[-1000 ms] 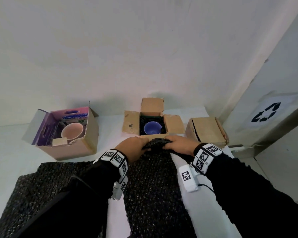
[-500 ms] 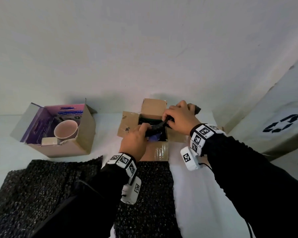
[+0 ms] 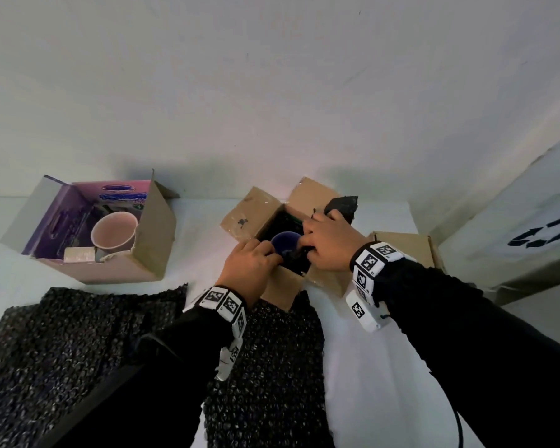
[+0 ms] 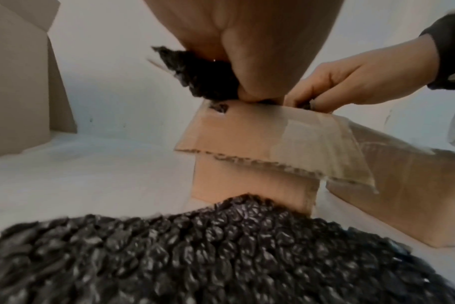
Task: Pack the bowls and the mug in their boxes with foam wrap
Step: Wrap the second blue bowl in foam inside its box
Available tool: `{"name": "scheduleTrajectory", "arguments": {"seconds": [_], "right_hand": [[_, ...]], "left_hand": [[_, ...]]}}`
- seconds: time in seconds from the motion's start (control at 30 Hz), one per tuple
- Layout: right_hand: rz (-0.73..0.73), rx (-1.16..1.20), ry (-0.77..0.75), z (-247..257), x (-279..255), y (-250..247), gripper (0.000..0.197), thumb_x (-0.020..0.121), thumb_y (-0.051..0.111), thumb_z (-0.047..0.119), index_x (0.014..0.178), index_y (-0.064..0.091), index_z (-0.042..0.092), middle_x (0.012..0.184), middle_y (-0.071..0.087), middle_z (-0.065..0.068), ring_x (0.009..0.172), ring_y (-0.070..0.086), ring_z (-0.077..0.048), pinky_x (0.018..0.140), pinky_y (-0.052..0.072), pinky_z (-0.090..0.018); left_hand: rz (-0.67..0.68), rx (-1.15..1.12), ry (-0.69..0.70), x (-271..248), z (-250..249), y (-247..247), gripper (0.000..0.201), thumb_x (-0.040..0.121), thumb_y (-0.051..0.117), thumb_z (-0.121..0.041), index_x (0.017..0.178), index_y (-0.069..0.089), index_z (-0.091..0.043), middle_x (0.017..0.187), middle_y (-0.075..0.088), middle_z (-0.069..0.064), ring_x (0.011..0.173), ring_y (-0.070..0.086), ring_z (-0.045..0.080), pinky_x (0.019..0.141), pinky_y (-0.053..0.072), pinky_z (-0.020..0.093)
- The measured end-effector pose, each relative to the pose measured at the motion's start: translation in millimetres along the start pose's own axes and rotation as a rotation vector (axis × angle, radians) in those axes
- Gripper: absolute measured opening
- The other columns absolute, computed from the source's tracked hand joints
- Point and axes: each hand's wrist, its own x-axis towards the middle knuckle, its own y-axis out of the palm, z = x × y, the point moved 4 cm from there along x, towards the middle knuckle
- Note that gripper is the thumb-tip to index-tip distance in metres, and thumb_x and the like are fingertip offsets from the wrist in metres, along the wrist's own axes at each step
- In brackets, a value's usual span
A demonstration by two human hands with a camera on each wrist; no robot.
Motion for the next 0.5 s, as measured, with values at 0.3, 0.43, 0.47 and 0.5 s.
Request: {"name": "scheduleTrajectory", "arguments": {"seconds": [0.3,0.43,0.47,0.5], "right_hand": [[-0.029,0.005,-0.124,-6,-14,3,0.053,0.076,0.043,0.081,0.096,0.055,0.033,0.104,0.059,0.014,0.112,0.039,-0.012,0.093,0.024,-0.043],[0.048,-0.044,-0.154,-5,-16,6,0.074,0.062,0.037,0.093,0.097,0.064,0.033,0.105,0.057,0.016,0.121,0.031,-0.013,0.095,0.018,-0.044],[0.049,-0.059,-0.16,-4,-16,6,0.076,0.063,0.036,0.093,0.101,0.065,0.035,0.109,0.055,0.016,0.121,0.03,-0.014,0.096,0.017,-0.044],[0.041,-0.076,-0.163,-2,-15,5,0.076,0.064,0.034,0.092,0.103,0.067,0.035,0.111,0.053,0.015,0.119,0.03,-0.016,0.096,0.018,-0.044]], "left_hand": [[0.084,0.023,0.11,-2,-10,-1,0.06,0.078,0.041,-0.071,0.115,0.058,-0.027,0.106,0.061,-0.006,0.097,0.052,0.021,0.09,0.041,0.039],[0.039,0.034,0.118,-1,-16,1,0.047,0.079,0.038,-0.06,0.101,0.066,-0.029,0.095,0.062,-0.008,0.092,0.055,0.021,0.082,0.042,0.039],[0.031,0.052,0.122,0,-17,1,0.045,0.079,0.038,-0.058,0.095,0.068,-0.029,0.092,0.062,-0.008,0.091,0.055,0.021,0.082,0.042,0.039],[0.02,0.067,0.128,1,-18,1,0.042,0.079,0.04,-0.056,0.091,0.069,-0.029,0.09,0.061,-0.008,0.09,0.054,0.02,0.081,0.042,0.039]]}}
